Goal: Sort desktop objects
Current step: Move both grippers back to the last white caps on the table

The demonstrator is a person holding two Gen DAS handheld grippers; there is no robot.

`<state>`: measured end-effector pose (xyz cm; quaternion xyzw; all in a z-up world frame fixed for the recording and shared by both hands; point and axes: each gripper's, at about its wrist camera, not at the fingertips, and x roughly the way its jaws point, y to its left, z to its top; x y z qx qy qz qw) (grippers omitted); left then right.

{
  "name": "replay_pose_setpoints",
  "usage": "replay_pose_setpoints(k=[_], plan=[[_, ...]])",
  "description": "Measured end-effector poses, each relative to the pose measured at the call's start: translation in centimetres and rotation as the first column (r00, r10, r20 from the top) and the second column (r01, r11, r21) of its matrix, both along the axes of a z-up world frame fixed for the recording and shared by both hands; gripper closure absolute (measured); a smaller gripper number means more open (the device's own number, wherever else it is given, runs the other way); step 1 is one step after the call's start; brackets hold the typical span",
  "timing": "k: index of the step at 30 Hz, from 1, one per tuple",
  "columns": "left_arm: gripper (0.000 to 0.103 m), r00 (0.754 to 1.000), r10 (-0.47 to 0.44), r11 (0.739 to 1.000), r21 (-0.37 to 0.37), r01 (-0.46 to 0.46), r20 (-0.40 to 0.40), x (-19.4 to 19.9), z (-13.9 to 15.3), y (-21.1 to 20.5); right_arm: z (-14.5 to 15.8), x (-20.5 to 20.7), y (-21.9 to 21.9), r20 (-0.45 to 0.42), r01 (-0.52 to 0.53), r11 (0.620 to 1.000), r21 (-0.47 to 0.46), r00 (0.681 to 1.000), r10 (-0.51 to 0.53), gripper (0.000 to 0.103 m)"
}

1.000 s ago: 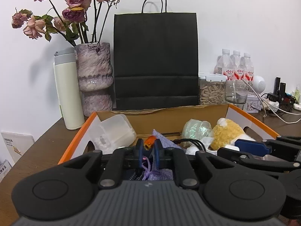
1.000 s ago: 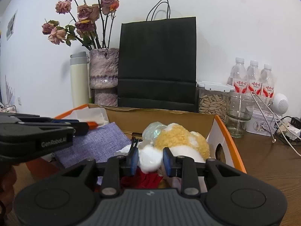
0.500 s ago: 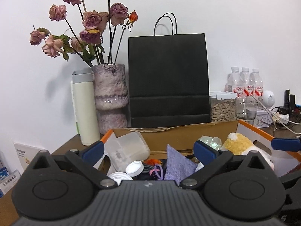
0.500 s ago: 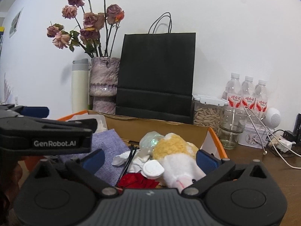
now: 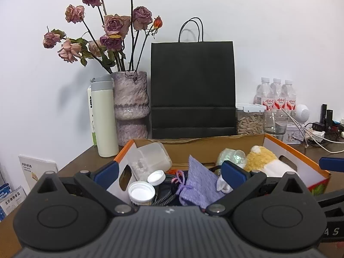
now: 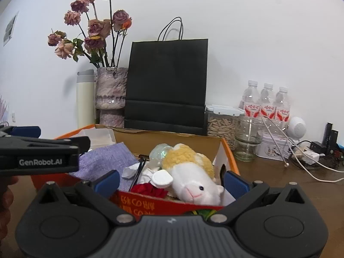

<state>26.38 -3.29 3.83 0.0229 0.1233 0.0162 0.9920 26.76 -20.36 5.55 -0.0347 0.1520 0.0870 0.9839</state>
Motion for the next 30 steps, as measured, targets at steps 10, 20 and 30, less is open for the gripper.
replay_pose_setpoints(k=[10,20,30], plan=[[0.000,0.997,-0.011,0.999,0.030,0.014,-0.082,-3.0,-0.3,0.0,-0.3,-3.3,-1.7,-0.089,-0.004,0.999,-0.033,0.996,0.001,0.000],[0.000,0.972,-0.031,0.996,0.078,0.050,-0.232,-4.5,-1.8,-0.1,-2.5,-4.5,-3.6,-0.266,0.007,0.998,-0.058,0.964,-0.022,0.000],[0.000,0.942,-0.032,0.993,0.099,0.068,-0.333,-4.6,-3.4,-0.6,-3.0,-3.1,-4.4,-0.359,0.027,1.000,0.007,0.933,-0.023,0.000]])
